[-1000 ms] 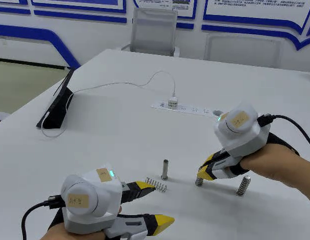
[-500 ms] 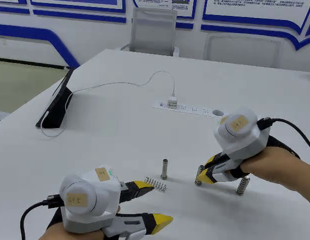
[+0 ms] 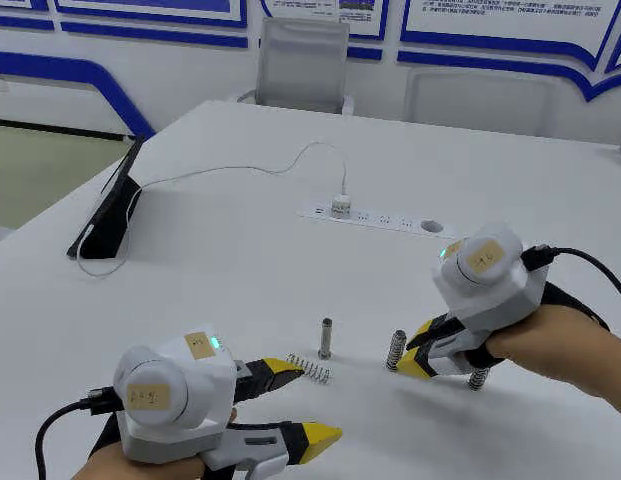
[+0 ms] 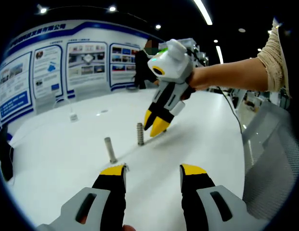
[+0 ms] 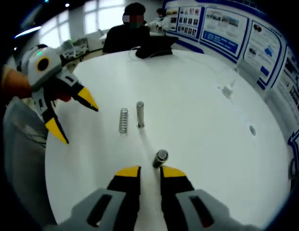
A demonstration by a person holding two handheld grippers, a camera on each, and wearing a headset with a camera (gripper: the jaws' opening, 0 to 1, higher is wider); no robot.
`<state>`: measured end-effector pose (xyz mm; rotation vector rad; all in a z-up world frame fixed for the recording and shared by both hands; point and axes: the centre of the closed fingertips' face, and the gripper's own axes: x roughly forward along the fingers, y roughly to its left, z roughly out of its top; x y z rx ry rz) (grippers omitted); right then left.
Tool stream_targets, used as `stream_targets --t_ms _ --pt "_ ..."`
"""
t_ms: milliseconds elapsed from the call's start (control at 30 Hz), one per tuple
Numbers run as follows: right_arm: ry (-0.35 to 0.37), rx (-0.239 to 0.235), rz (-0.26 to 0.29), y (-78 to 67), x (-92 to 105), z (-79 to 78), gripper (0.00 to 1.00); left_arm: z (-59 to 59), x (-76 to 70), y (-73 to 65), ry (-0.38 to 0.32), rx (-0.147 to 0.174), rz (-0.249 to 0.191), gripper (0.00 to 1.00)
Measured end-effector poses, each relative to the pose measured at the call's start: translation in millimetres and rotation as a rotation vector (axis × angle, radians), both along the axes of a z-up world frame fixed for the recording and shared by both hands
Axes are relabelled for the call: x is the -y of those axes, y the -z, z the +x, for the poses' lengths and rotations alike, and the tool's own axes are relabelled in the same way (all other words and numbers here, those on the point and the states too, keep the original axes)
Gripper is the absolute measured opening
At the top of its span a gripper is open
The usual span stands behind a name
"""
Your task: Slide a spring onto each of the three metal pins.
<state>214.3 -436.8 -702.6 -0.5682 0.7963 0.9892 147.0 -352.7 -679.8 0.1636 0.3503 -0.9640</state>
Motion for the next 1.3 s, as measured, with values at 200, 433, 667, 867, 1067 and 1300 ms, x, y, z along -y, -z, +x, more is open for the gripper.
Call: stream_targets --t_ms 200,433,667,867,1067,1300 --pt "0.000 -0.006 0.006 1.5 -1.6 -8.2 0.17 -0.2 -0.3 -0.4 0.000 0.002 0.001 0.45" --pt "-0.013 -0.014 0.042 -1.8 -18.3 -15.7 0.17 0.8 -1.1 -1.1 -0.002 0.004 0.000 0.45" --pt "-0.040 -0.017 0.071 -2.1 -39.3 -19.1 0.17 1.2 -2.1 -0.6 -0.003 0.003 0.001 0.45" --pt "-0.065 -0.012 0.089 -1.0 -58.6 -18.8 0.17 1.2 -3.5 -0.2 -0.006 0.001 0.003 0.45" --pt "-0.075 -0.007 0.095 3.3 -71.7 -16.2 0.17 1.3 -5.1 0.4 -0.008 0.000 0.004 0.45" --pt "-0.063 -0.020 0.098 13.2 -80.5 -11.9 0.17 0.5 -6.1 0.3 -0.009 -0.001 0.007 0.45"
